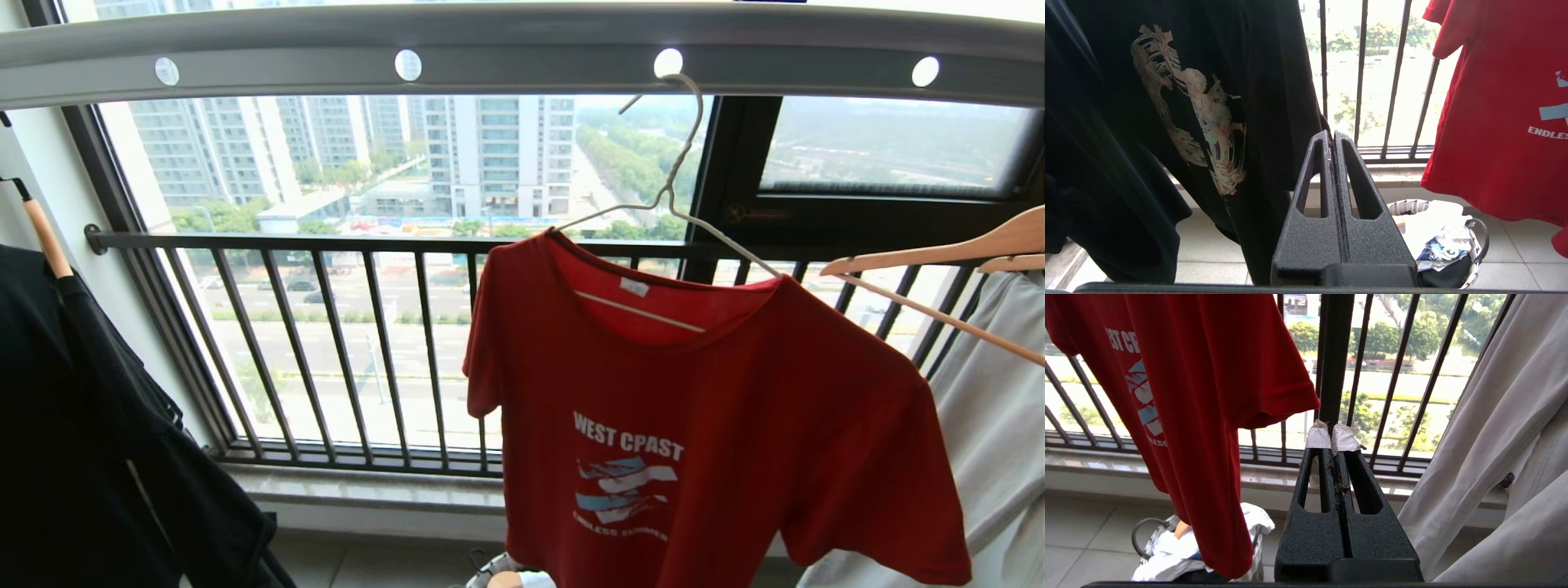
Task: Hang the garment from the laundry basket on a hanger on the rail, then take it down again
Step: Take the clothes off the clothes rack
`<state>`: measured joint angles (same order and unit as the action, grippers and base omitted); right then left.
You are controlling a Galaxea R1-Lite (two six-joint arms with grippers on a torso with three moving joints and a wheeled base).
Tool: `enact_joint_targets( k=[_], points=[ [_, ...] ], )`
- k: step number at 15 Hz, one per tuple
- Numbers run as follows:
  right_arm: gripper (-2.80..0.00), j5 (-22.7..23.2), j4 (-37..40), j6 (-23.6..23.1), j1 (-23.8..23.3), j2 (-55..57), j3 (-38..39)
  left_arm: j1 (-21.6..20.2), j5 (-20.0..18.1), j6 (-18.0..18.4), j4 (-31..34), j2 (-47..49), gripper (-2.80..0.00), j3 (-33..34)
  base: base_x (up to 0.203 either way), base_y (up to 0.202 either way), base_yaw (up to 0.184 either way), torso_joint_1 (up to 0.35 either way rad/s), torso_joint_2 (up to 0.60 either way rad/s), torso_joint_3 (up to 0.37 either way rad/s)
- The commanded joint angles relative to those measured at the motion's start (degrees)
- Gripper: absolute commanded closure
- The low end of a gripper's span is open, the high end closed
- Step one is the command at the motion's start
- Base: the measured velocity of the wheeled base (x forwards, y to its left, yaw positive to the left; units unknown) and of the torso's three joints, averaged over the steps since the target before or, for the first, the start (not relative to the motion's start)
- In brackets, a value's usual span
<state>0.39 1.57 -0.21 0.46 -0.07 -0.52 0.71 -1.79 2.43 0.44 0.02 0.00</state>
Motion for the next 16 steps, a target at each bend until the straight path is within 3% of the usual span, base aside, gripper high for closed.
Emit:
enact_joint_targets(
  k=[1, 6, 9, 16],
  points=[
    [0.00, -1.0, 0.0, 0.7, 0.0, 0.0, 0.0, 0.1, -0.1, 0.0, 0.0, 0.0, 0.00, 0.0, 0.000, 0.000, 0.000, 0.000, 0.00, 0.000],
    [0.00, -1.2, 3.8, 0.7, 0.0, 3.5, -10.4, 0.0, -0.1, 0.0, 0.0, 0.0, 0.00, 0.0, 0.000, 0.000, 0.000, 0.000, 0.00, 0.000],
    [0.00, -0.2, 5.0, 0.6, 0.0, 12.8, -19.0, 0.1, -0.1, 0.0, 0.0, 0.0, 0.00, 0.0, 0.000, 0.000, 0.000, 0.000, 0.00, 0.000],
    [0.00, 6.7, 5.8, 0.5, 0.0, 36.2, -44.6, -0.1, -0.1, 0.0, 0.0, 0.0, 0.00, 0.0, 0.000, 0.000, 0.000, 0.000, 0.00, 0.000]
  ],
)
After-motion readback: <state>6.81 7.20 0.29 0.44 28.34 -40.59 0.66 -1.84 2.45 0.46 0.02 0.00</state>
